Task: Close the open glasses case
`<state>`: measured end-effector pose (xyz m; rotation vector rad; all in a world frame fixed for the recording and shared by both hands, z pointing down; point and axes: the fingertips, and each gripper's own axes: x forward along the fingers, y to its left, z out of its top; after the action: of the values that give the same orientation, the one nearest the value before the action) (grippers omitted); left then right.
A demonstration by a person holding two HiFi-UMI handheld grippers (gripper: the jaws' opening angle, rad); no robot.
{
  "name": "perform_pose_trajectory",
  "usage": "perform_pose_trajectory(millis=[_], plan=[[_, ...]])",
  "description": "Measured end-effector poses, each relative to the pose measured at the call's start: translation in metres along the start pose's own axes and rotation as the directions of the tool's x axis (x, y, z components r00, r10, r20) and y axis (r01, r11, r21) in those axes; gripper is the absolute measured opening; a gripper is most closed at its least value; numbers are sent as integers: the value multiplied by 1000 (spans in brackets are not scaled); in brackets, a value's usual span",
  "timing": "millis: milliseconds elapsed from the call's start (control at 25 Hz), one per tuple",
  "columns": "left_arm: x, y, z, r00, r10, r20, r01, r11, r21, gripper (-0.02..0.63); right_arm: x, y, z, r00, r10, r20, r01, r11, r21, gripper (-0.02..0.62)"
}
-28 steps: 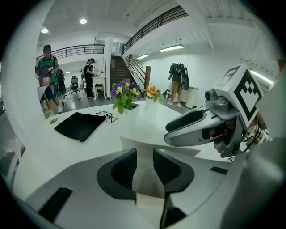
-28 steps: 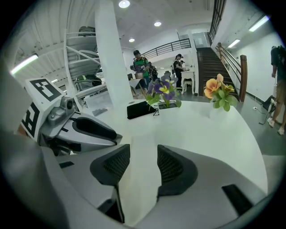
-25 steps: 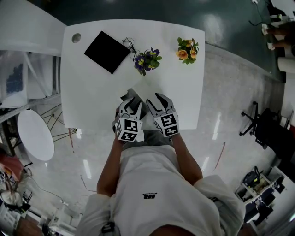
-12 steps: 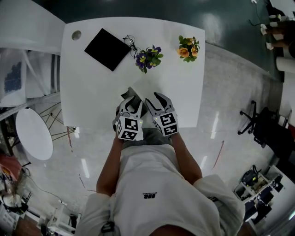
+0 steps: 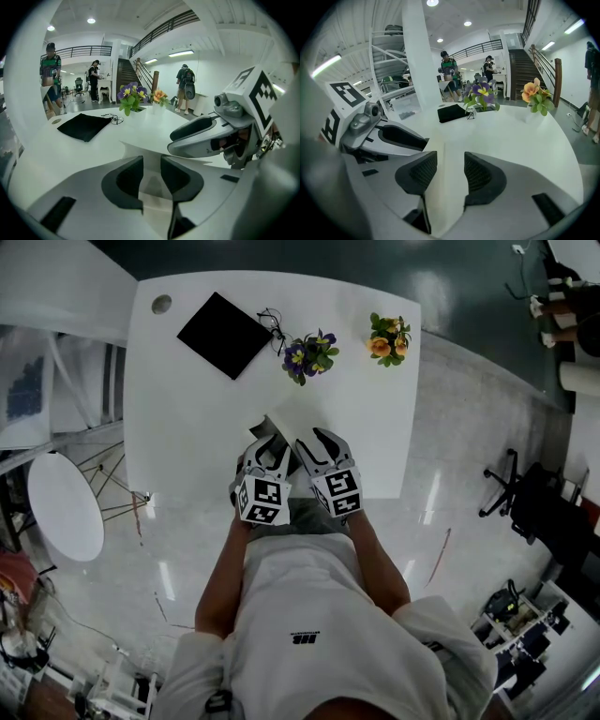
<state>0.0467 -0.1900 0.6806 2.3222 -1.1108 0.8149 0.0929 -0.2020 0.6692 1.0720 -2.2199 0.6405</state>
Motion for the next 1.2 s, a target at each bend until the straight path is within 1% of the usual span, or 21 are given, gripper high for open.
perform_pose_trajectory(millis=[1200], plan=[[-19,10,-27,999,37,-19,-38,999,-28,129,2,33,-4,999,47,-8,-47,998,-39,184]])
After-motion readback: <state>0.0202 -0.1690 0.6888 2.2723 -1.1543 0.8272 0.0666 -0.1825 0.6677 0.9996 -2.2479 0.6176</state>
